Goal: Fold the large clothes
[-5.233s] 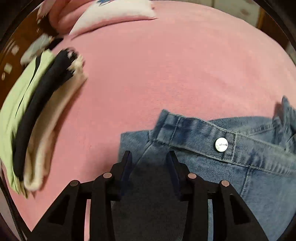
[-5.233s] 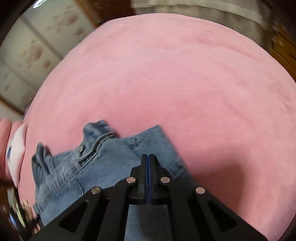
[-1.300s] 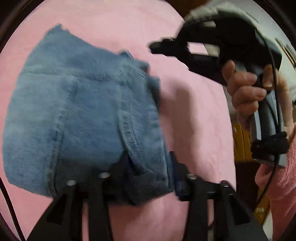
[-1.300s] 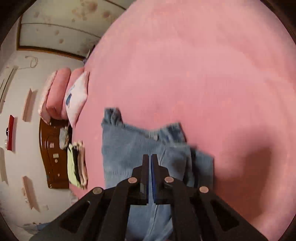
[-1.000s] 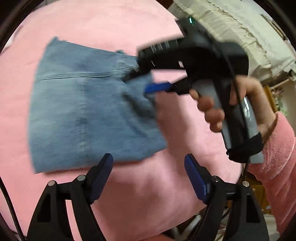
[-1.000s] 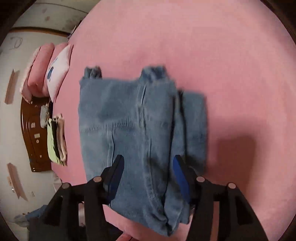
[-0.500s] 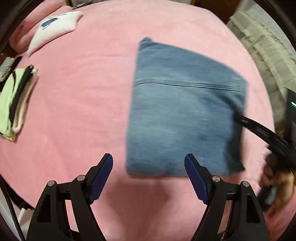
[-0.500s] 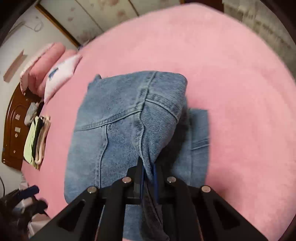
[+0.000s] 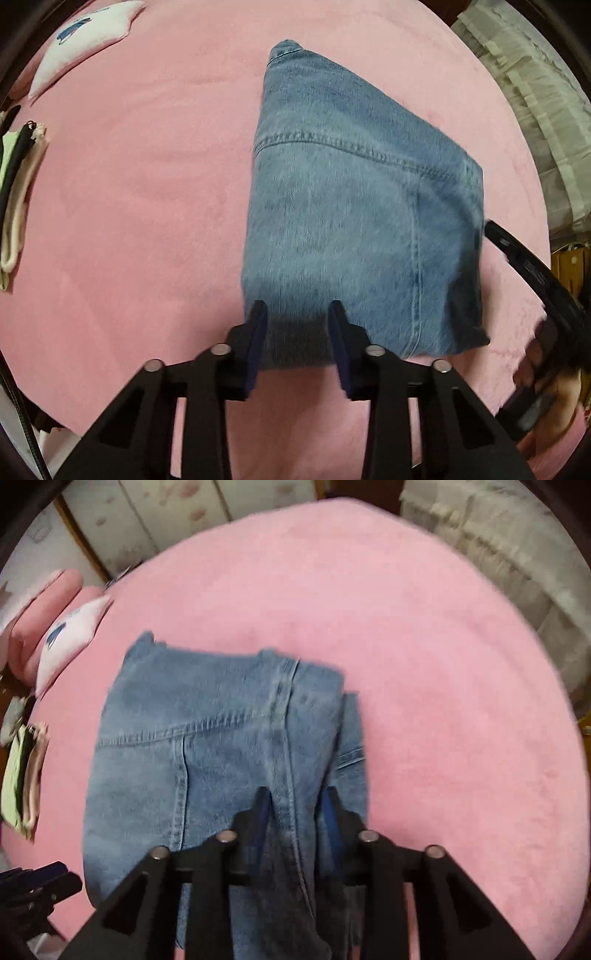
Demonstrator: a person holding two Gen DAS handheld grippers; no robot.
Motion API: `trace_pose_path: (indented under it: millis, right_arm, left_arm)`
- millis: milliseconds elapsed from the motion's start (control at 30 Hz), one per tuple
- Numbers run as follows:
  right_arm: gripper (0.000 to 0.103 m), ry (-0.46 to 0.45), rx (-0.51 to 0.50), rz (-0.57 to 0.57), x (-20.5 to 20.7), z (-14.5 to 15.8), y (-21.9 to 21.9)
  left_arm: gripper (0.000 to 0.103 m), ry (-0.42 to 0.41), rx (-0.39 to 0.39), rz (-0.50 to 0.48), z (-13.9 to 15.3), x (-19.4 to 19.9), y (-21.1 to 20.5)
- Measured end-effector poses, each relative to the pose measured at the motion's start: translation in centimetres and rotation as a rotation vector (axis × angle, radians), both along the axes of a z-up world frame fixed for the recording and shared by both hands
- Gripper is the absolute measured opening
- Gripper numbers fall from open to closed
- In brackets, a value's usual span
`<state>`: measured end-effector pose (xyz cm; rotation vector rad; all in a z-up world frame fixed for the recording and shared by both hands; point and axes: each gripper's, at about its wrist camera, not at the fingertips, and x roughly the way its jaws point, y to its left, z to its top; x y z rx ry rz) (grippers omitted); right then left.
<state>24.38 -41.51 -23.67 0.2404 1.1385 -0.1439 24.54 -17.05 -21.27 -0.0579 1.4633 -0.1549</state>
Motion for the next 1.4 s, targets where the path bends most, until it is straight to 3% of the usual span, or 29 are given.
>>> trace_pose_path:
  millis: [33, 133, 200, 233, 267, 300, 367, 467, 567, 733, 800, 900, 1033, 1100, 1167, 1300, 1367, 1400]
  right_arm:
    - [0.031, -0.034, -0.021, -0.008, -0.6, 0.9, 0.1]
    - [0.031, -0.123, -0.008, 0.025, -2.0, 2.6, 0.4]
    - [0.031, -0.123, 0.11, 0.135, -2.1, 1.8, 1.3]
    - [0.028, -0.09, 0.174, 0.178, -1.7, 0.8, 1.7]
    - [0.011, -0.04, 0.237, 0.218, -1.6, -0.3, 2.4]
    - [0.004, 0.036, 0.27, 0.252, -1.7, -2.3, 3.3]
    - [0.0, 0.159, 0.231, 0.264, -2.0, -5.1, 4.2]
    - [0.0, 0.15, 0.25, 0.239, -4.1, -6.4, 3.4]
    - [0.0, 0.17, 0.234, 0.187, -5.8, -6.0, 1.6]
    - [0.0, 0.132, 0.161, 0.243, -5.9, -3.1, 2.2]
    - [0.001, 0.019, 0.339, 0.234, -5.3, -1.9, 2.7]
    - [0.001, -0.018, 0.478, 0.21, -2.2, -2.8, 3.6]
    - [0.001, -0.023, 0.484, 0.21, 2.7, -5.3, 5.5]
    - [0.001, -0.065, 0.486, 0.194, 5.0, -5.6, 6.2]
    - [0.0, -0.07, 0.433, 0.18, 6.9, -6.2, 6.1]
    - [0.0, -0.107, 0.233, 0.134, 9.0, -6.4, 2.7]
    - [0.0, -0.105, 0.299, 0.142, 9.2, -6.6, 0.4]
    - [0.0, -0.107, 0.276, 0.136, 8.7, -6.3, -0.6]
  left_arm:
    - [0.015, 0.004, -0.009, 0.005, -0.3, 0.3, 0.3]
    - [0.013, 0.029, -0.023, 0.004, -1.6, 0.5, 0.1]
    - [0.013, 0.022, 0.014, -0.007, -2.8, 0.2, -0.5]
    - [0.013, 0.01, 0.034, -0.02, -3.4, 0.2, -0.7]
    - [0.013, -0.006, 0.064, -0.048, -3.7, -0.1, -1.0]
    - [0.013, -0.022, 0.108, -0.081, -4.1, -0.5, -1.5]
    - [0.012, -0.045, 0.192, -0.126, -5.2, -1.4, -2.2]
    - [0.012, -0.071, 0.223, -0.13, -5.6, -2.3, -2.7]
    - [0.012, -0.075, 0.224, -0.112, -5.1, -3.0, -2.6]
    - [0.013, -0.135, 0.231, -0.111, -2.8, -2.6, -1.7]
    - [0.013, -0.154, 0.199, -0.077, -2.4, -0.6, -1.0]
    - [0.013, -0.137, 0.141, 0.001, -3.1, 3.3, 0.2]
    - [0.011, -0.173, 0.086, 0.042, -4.0, 8.1, 0.5]
    - [0.01, -0.134, 0.058, 0.06, -5.0, 10.0, 0.3]
    - [0.008, -0.153, 0.043, 0.074, -5.0, 10.5, 0.3]
    - [0.009, -0.219, 0.039, 0.054, -3.9, 11.0, -0.2]
    - [0.009, -0.204, 0.015, 0.066, -4.1, 11.9, -0.6]
    - [0.01, -0.201, 0.02, 0.065, -4.1, 12.1, -0.6]
